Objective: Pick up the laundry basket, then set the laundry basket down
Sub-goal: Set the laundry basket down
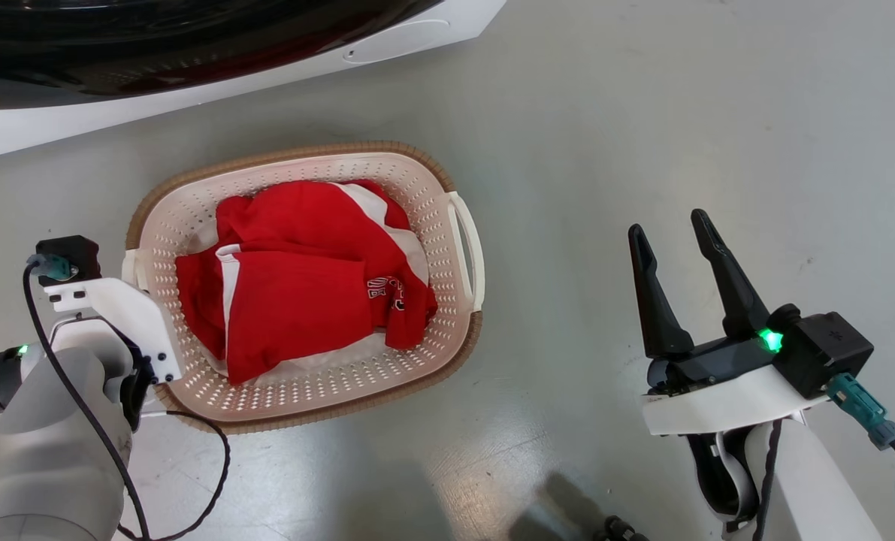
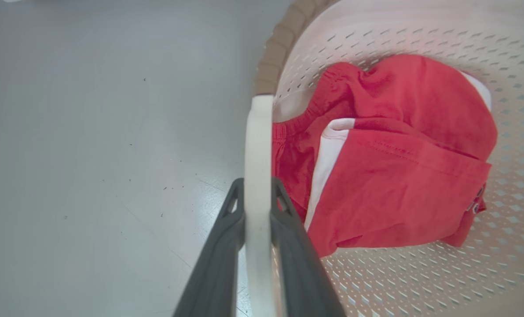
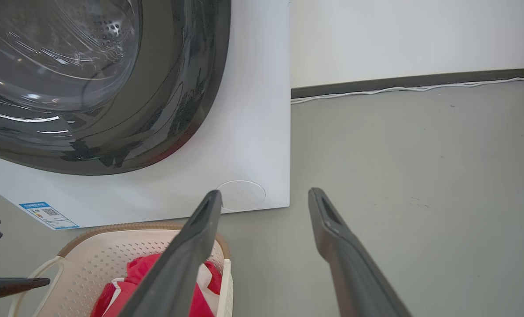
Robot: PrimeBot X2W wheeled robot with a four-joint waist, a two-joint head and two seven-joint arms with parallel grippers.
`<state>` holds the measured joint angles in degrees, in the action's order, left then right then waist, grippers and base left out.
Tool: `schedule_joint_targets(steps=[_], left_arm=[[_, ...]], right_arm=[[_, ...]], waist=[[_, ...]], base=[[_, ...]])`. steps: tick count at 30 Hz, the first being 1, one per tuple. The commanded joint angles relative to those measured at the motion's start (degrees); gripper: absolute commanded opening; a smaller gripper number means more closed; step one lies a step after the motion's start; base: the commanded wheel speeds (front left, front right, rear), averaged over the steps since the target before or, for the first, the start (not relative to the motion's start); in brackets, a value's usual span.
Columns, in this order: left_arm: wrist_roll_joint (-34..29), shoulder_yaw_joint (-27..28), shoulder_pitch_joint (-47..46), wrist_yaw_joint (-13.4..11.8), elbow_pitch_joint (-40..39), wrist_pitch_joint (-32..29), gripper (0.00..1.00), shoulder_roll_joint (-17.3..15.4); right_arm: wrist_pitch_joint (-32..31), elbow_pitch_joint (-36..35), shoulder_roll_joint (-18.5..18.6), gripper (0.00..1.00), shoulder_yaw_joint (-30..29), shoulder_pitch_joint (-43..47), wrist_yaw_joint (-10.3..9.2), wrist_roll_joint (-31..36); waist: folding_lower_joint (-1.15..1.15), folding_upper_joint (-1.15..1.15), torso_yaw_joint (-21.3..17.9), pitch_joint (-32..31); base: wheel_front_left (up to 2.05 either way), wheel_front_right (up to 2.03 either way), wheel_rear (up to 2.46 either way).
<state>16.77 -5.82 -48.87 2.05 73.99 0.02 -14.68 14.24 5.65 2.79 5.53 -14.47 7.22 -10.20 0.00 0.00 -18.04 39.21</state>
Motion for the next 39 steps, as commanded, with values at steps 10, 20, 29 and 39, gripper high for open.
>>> schedule_joint_targets(steps=[10, 20, 29, 39], left_arm=[[1.27, 0.67, -0.18, -0.66, -0.3, 0.49, 0.0, -1.86], [2.51, 0.63, 0.56, -0.99, -0.17, 0.34, 0.0, -1.04], [3.4, 0.42, 1.34, -1.43, -0.1, -0.6, 0.0, -0.85], [4.32, 0.02, 1.96, -1.42, -0.07, -0.95, 0.0, 0.0]], right_arm=[[0.76, -0.75, 0.1, 1.0, 0.65, 0.13, 0.26, -0.09], [0.76, -0.76, 0.12, 1.0, 0.58, 0.49, 0.26, 0.15], [0.76, -1.06, 0.58, 1.0, 0.46, 0.63, 0.26, 0.43], [0.76, -0.94, 0.95, 1.0, 0.9, 0.48, 0.26, 0.21]], waist=[[0.0, 0.0, 1.08, -0.75], [0.0, 0.0, 1.86, -0.92], [0.0, 0.0, 2.57, -0.91], [0.0, 0.0, 2.93, -0.91]], base=[[0.0, 0.0, 0.0], [0.0, 0.0, 0.0], [0.0, 0.0, 0.0], [0.0, 0.0, 0.0]])
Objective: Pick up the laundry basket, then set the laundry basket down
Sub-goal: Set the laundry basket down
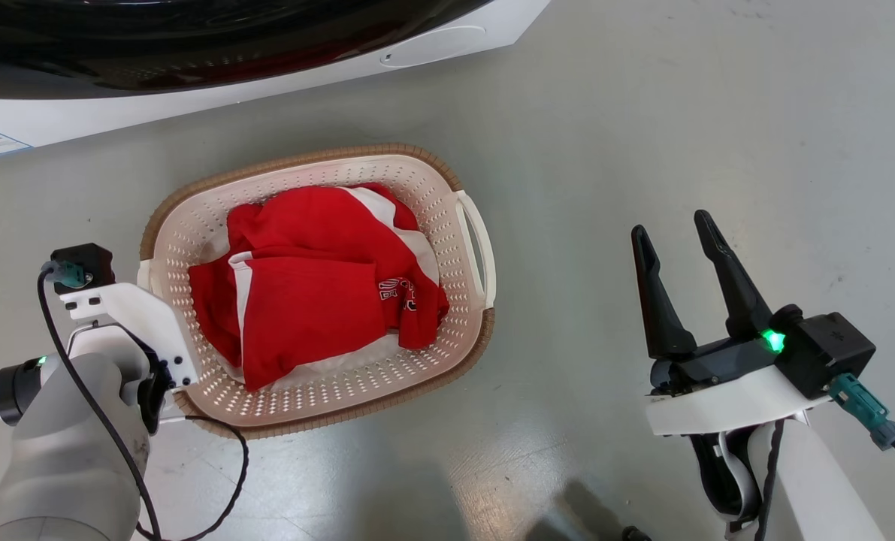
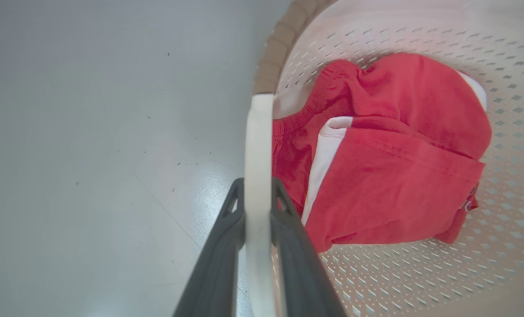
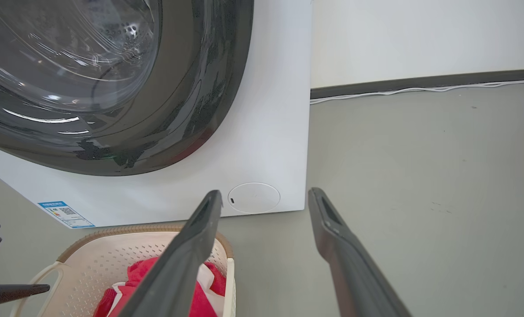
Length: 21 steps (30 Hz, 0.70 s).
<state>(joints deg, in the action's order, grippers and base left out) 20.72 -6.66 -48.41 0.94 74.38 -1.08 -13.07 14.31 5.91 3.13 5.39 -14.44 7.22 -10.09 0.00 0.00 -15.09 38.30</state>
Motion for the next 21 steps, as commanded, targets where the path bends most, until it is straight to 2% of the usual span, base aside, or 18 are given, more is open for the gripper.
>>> schedule_joint_targets(steps=[1, 9, 10, 11, 13, 21], left_arm=[[0.37, 0.87, 1.5, -0.31, -0.46, 0.15, 0.0, -1.62], [0.94, 0.44, 1.92, -0.54, -0.45, -1.29, 0.0, -1.44], [0.98, 0.36, 1.98, -0.57, -0.45, -1.37, 0.05, -1.42], [0.99, 0.28, 2.05, -0.72, -0.44, -1.34, 0.31, -1.44], [1.11, 0.13, 2.11, -1.22, -0.44, -1.11, 1.0, -1.35], [2.09, 0.25, 2.51, -2.0, -0.44, -2.34, 1.0, -1.46]], right_arm=[[0.69, -1.19, 0.61, 1.0, 1.05, 0.45, 0.26, 0.1], [0.69, -1.08, 0.67, 1.0, 1.02, 0.45, 0.26, 0.12], [0.69, -1.05, 0.67, 1.0, 1.08, 0.47, 0.26, 0.08], [0.69, -1.02, 0.67, 1.0, 1.17, 0.49, 0.26, 0.03], [0.69, -0.96, 0.69, 1.0, 1.38, 0.53, 0.26, -0.1], [0.69, -0.88, 0.64, 1.0, 1.48, 0.63, 0.26, -0.34]], waist=[[0.0, 0.0, -0.02, 0.0], [0.0, 0.0, 0.02, -0.12], [0.0, 0.0, 0.02, -0.18], [0.0, 0.0, 0.01, -0.25], [0.0, 0.0, 0.01, -0.52], [0.0, 0.0, -0.22, -0.91]], base=[[0.0, 0.0, 0.0], [0.0, 0.0, 0.0], [0.0, 0.0, 0.0], [0.0, 0.0, 0.0], [0.0, 0.0, 0.0], [0.0, 0.0, 0.0]])
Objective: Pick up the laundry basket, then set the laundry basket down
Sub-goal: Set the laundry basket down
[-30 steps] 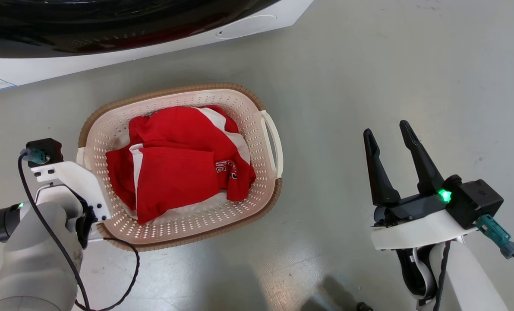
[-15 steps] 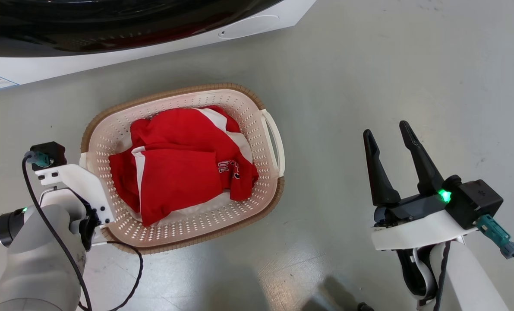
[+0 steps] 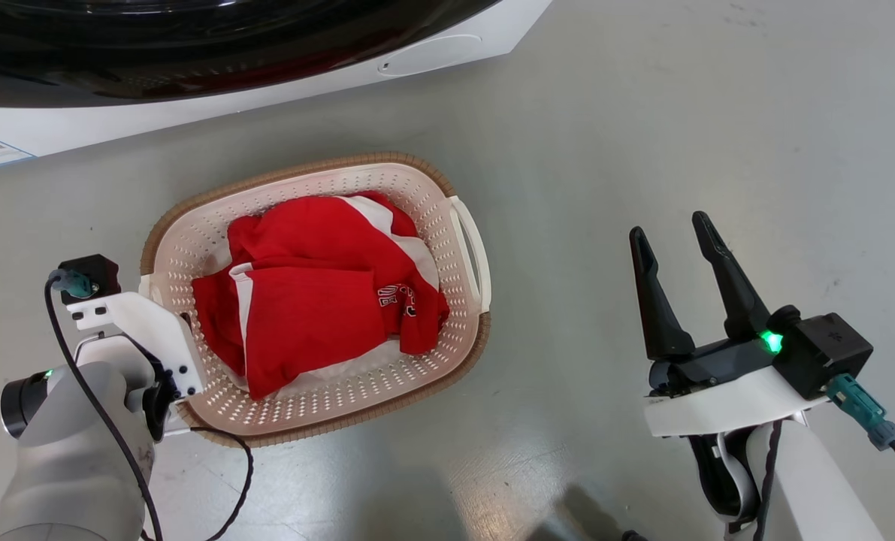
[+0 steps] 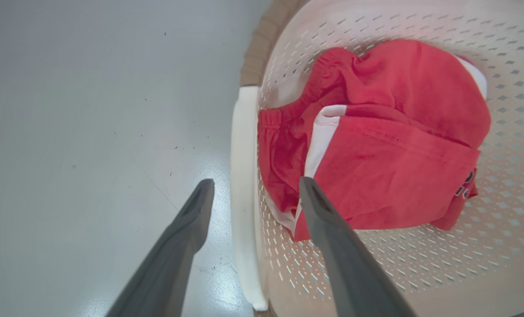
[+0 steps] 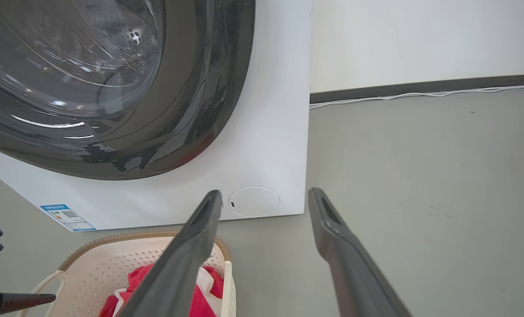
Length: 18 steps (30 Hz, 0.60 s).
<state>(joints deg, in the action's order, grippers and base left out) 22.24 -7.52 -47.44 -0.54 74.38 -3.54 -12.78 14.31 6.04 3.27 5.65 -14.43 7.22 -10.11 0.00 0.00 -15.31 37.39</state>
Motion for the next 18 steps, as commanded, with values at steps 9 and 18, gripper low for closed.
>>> schedule_joint_targets(steps=[9, 18], left_arm=[[1.21, 0.51, 2.47, -0.72, -0.43, 0.6, 1.0, -0.51], [2.38, 0.33, 4.4, 0.92, -0.45, 5.32, 1.0, 2.43]], right_arm=[[0.69, -0.04, 0.49, 1.0, 0.75, 0.98, 0.26, -0.14], [0.69, 1.33, 1.0, 1.0, -0.05, 2.31, 0.26, 0.74]], waist=[[0.0, 0.0, 0.9, -3.27], [0.0, 0.0, 3.01, -9.95]], base=[[0.0, 0.0, 0.0], [0.0, 0.0, 0.0]])
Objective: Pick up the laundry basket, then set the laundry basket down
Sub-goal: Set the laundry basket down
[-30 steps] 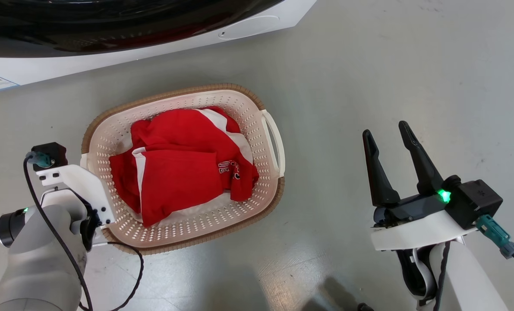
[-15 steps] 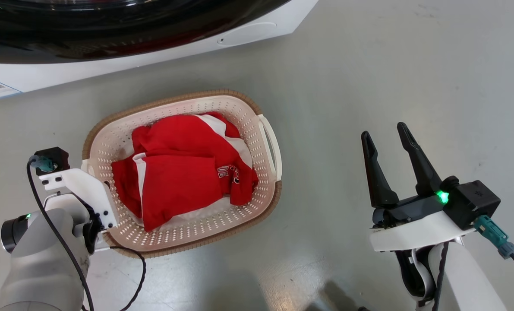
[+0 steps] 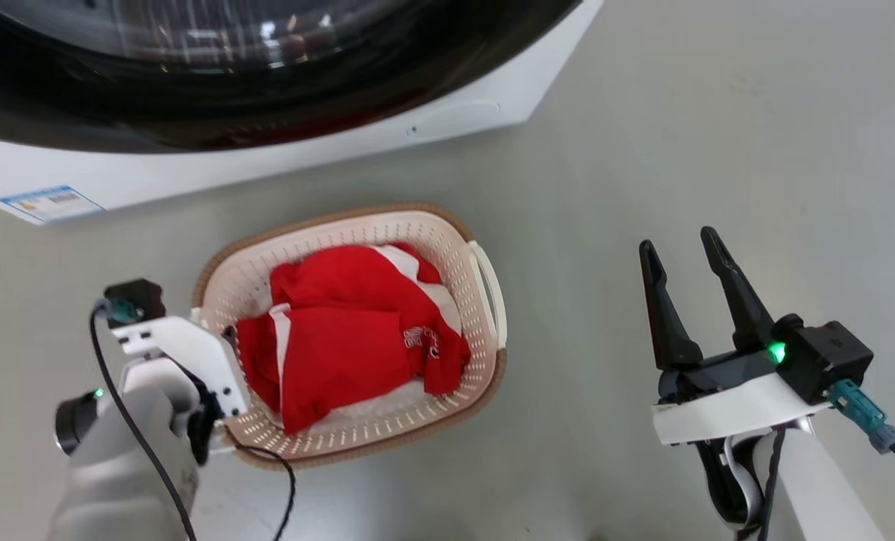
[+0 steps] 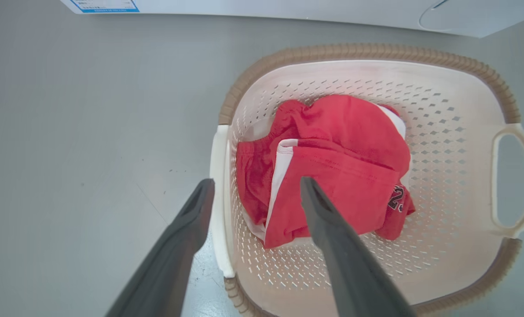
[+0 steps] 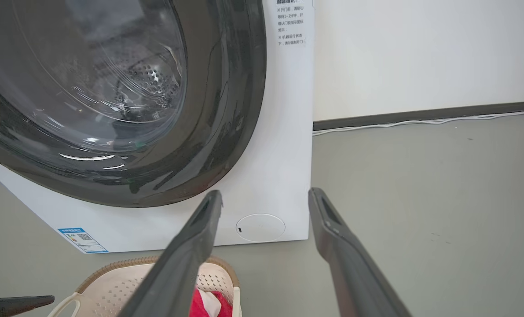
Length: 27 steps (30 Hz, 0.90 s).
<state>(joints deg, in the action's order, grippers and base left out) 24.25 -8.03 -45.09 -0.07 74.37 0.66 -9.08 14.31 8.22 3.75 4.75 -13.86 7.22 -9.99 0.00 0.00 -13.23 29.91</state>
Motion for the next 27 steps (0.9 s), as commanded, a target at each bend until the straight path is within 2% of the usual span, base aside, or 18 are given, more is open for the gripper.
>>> schedule_joint_targets(steps=[1, 17, 24, 27], left_arm=[[0.75, 1.09, 2.46, 0.52, -0.44, 2.01, 1.0, -0.89], [1.48, 0.03, 10.36, 3.22, -1.62, 13.02, 1.0, 2.86], [1.6, 0.38, 15.34, 3.46, -6.61, 14.26, 1.0, 3.47], [1.05, 0.92, 17.58, 2.98, -11.98, 14.3, 1.0, 3.38]], right_arm=[[0.69, -0.63, 0.55, 1.0, 0.71, 2.03, 0.26, 0.71], [0.69, 3.49, 1.63, 1.0, -1.59, 7.58, 0.26, 2.36], [0.69, 4.4, 2.3, 1.0, -2.03, 9.61, 0.26, 3.02], [0.69, 4.47, 2.56, 1.0, -2.52, 10.26, 0.26, 3.2]], waist=[[0.0, 0.0, 1.17, -3.49], [0.0, 0.0, 5.97, -19.6], [0.0, 0.0, 8.04, -25.12], [0.0, 0.0, 9.02, -26.51]], base=[[0.0, 0.0, 0.0], [0.0, 0.0, 0.0], [0.0, 0.0, 0.0], [0.0, 0.0, 0.0]])
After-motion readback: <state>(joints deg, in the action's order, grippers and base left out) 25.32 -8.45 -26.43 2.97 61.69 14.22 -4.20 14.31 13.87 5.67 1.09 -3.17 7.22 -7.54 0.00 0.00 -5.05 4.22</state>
